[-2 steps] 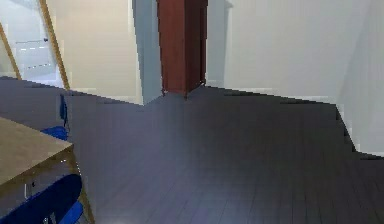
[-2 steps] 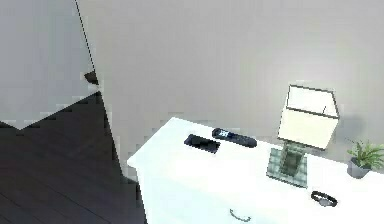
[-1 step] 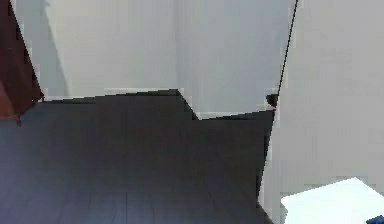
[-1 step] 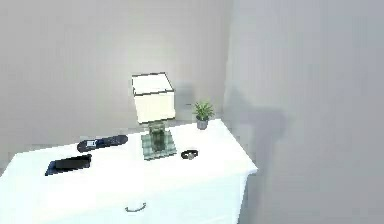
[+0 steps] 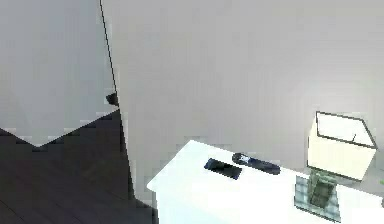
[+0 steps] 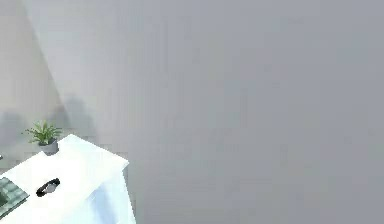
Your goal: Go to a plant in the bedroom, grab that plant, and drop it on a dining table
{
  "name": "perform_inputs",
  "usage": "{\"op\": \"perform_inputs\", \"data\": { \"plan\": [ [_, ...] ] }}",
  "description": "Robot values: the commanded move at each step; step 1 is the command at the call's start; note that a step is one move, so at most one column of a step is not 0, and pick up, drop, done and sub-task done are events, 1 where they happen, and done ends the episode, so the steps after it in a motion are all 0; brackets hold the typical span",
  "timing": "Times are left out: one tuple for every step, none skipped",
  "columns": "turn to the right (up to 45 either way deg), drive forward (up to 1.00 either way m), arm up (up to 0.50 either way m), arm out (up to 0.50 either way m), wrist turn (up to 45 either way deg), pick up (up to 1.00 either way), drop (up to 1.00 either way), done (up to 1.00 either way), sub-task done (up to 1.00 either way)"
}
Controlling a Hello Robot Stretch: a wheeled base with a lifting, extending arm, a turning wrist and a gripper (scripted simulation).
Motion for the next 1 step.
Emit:
{"op": "perform_inputs", "data": {
  "plan": [
    [45.0, 0.0, 0.0, 0.0, 0.0, 0.0, 0.0, 0.0, 0.0]
  ]
}}
